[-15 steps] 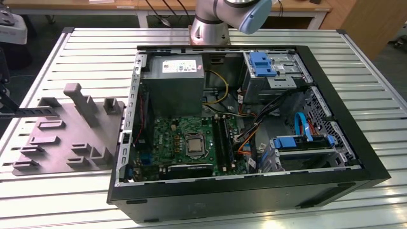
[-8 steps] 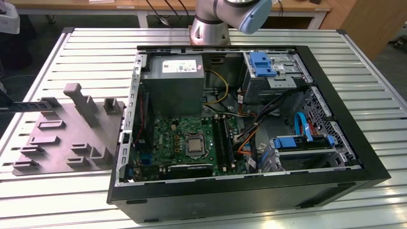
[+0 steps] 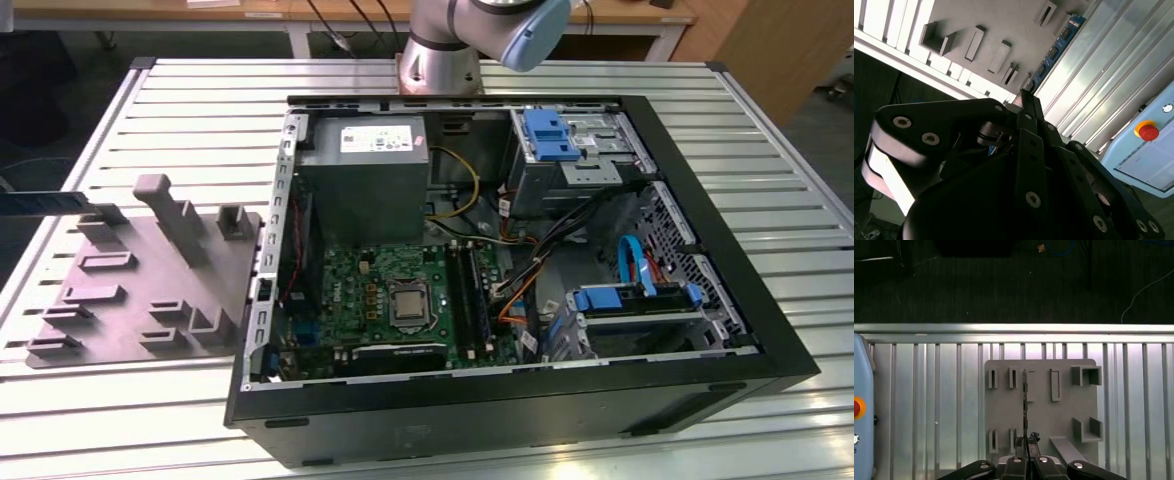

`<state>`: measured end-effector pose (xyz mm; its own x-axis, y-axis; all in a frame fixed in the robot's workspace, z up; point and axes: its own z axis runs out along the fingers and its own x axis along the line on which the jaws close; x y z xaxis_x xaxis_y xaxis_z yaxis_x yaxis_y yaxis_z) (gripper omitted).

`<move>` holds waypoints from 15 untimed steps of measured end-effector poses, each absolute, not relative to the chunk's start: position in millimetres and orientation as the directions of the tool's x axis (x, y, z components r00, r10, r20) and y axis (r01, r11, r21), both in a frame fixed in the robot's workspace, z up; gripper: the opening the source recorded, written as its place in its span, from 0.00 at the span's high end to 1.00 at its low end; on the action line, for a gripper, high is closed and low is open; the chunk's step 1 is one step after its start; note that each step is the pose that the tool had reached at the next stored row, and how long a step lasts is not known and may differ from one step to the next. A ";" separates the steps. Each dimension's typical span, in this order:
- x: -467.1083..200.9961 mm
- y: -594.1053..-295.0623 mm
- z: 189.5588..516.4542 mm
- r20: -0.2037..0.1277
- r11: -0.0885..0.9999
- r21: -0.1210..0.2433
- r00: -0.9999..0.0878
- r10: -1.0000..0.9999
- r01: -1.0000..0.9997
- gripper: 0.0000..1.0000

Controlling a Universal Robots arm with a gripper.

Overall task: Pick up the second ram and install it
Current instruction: 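Pick up the second ram and move it above second insertion slot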

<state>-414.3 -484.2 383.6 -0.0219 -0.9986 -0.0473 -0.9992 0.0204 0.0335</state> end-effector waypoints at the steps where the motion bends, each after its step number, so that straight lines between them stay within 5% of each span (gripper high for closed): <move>1: -414.3 -484.3 385.1 -0.047 0.020 0.033 -0.022 -0.999 -0.999 0.89; 15: -414.2 -484.2 411.6 -0.048 0.020 0.034 -0.022 -0.999 -0.999 0.89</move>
<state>-414.2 -484.2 411.6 -0.0219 -0.9986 -0.0475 -0.9992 0.0204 0.0335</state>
